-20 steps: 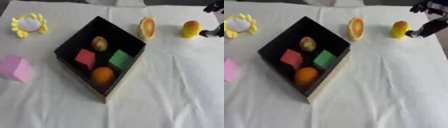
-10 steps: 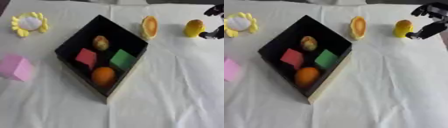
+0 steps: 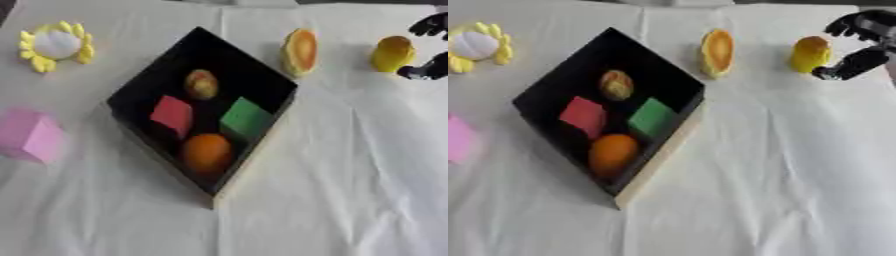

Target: Pick up objects on the table and place them in the box.

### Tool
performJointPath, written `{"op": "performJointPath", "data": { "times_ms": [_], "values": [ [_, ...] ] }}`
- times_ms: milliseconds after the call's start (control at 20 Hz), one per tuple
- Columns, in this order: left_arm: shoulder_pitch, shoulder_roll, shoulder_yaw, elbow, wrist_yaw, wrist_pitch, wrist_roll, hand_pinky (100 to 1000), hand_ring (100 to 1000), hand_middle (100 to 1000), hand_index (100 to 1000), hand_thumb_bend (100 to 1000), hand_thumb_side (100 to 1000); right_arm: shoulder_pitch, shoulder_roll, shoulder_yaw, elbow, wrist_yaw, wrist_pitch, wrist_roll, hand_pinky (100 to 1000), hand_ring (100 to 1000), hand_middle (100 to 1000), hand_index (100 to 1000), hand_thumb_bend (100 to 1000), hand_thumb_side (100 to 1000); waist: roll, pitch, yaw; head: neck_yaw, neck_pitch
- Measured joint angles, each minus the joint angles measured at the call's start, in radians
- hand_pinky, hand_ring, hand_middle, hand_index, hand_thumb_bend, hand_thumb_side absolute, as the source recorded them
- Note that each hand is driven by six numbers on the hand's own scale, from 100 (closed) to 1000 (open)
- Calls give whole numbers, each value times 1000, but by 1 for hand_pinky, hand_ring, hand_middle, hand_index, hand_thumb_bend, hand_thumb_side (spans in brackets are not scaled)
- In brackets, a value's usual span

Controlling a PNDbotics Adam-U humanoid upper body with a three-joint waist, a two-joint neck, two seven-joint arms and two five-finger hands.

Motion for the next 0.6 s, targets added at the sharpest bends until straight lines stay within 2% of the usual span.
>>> {"op": "performJointPath", "data": {
  "times_ms": [400,600],
  "values": [
    [-3,-5,-4,0,2,0,0,811,722,720,882,164,560,-29,30,0,58,24,-3,-18,888,915,837,885,406,243,0,8,7,-9,-9],
    [-5,-7,-4,0,2,0,0,812,722,720,882,165,570,-41,45,0,78,24,-1,-35,883,909,826,882,328,250,7,12,8,-12,-9]
  ]
}}
